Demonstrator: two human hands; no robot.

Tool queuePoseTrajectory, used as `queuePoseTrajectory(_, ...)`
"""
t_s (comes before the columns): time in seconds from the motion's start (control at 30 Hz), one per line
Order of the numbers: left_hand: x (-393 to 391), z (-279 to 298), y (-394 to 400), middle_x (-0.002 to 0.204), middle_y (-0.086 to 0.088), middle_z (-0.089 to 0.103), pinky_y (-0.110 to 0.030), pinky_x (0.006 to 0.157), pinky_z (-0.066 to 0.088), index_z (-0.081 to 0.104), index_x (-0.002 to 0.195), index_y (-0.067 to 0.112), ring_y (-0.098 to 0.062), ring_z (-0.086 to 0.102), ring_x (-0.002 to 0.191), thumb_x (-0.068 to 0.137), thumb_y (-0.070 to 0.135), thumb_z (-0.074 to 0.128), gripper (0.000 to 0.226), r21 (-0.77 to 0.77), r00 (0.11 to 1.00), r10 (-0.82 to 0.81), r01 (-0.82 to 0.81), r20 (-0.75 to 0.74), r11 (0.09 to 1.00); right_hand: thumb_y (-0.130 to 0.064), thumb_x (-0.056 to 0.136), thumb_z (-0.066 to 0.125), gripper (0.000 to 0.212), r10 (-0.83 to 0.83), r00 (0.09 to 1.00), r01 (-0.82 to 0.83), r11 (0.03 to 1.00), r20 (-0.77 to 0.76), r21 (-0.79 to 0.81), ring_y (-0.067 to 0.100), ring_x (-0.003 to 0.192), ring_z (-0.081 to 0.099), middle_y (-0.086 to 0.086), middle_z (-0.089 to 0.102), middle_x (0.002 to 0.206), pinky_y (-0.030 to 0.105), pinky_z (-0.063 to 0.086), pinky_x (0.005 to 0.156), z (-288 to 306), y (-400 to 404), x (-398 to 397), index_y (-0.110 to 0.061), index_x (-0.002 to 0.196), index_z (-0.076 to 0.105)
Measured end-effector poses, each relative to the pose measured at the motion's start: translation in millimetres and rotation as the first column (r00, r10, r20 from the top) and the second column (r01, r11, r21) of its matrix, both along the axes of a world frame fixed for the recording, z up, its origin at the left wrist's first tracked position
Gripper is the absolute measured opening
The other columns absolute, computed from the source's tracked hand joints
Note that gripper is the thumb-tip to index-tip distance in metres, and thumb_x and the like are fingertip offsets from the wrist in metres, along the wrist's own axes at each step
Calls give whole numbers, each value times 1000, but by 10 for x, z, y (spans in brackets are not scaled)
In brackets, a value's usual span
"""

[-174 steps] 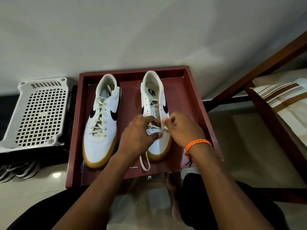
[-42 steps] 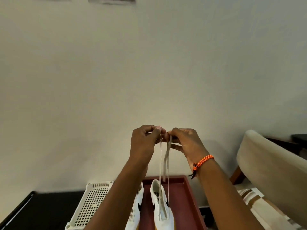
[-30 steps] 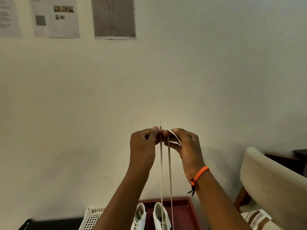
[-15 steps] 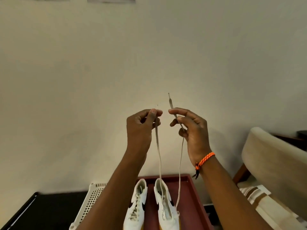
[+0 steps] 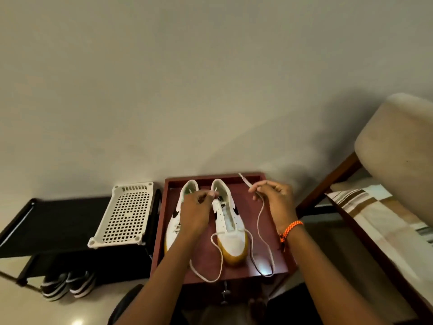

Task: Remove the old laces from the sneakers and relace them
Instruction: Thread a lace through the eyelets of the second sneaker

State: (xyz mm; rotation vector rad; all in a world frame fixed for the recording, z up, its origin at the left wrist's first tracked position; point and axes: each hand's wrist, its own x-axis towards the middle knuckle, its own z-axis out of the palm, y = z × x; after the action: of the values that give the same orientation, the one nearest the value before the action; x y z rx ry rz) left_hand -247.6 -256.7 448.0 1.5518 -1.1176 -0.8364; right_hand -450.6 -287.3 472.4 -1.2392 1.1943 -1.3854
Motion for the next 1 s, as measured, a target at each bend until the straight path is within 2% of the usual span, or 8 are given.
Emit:
queuePoseTrajectory(0.1,-19,-549,-55,92,12,80,-35,86,58,85,98,24,-6,72,88,103,22,65,20,184,987,-86,60,136,981,6,93,56,35,-48,986,72,986,-161,150,22,64,62,14,73,73,35,54,63,-609,-62,-76,-9,70,78)
queuePoseTrajectory(0.23,-39,-1058,-65,101,1,79,-31,77,49,82,105,21,-21,72,97,102,28,65,18,334,915,-208,87,346,939,-7,95,61,31,42,887,91,961,-459,263,18,75,71,-5,76,79,42,60,71,-1199,-63,-108,-25,81,81)
queuePoseTrajectory(0.37,-97,-1357,-94,81,5,71,-32,68,46,72,77,22,-16,66,81,100,39,70,29,360,859,-233,61,457,931,-21,95,68,16,209,689,-2,958,-694,287,16,105,67,-9,73,110,34,56,89,-1575,-55,-35,-27,107,77)
queuePoseTrajectory(0.5,-151,-1502,-157,86,3,63,-32,70,46,65,78,22,-15,60,81,98,31,72,24,273,846,-211,81,490,959,-35,97,70,9,206,469,3,972,-859,234,15,107,56,-11,67,110,41,52,94,-1746,-108,34,-30,104,71)
queuePoseTrajectory(0.63,-138,-1518,-193,71,8,61,-15,58,32,63,79,16,-4,56,68,101,23,68,24,286,883,-228,113,410,952,-35,99,68,8,190,412,-12,979,-891,203,14,104,53,-11,62,106,43,52,94,-1825,-150,74,-30,95,65)
queuePoseTrajectory(0.8,17,-1537,-181,80,1,70,-42,76,55,56,75,23,-22,69,81,104,16,61,30,379,936,-221,107,274,919,-32,100,67,13,169,423,-7,983,-890,184,15,96,55,-10,60,100,42,53,90,-1853,-110,80,-27,88,62)
queuePoseTrajectory(0.93,55,-1416,-103,99,-15,80,-42,94,59,59,87,5,-31,77,103,111,4,43,30,443,941,-46,200,-335,874,-31,100,63,18,234,454,-12,966,-860,257,17,91,60,-8,61,100,39,55,85,-1825,-96,69,-26,82,61)
queuePoseTrajectory(1.0,79,-1312,-59,106,-19,80,-45,100,57,63,91,1,-33,76,105,113,7,39,34,453,901,-9,227,-434,862,-30,100,58,22,323,493,-14,932,-808,363,20,92,64,-5,64,103,39,56,86,-1768,-111,49,-22,80,64)
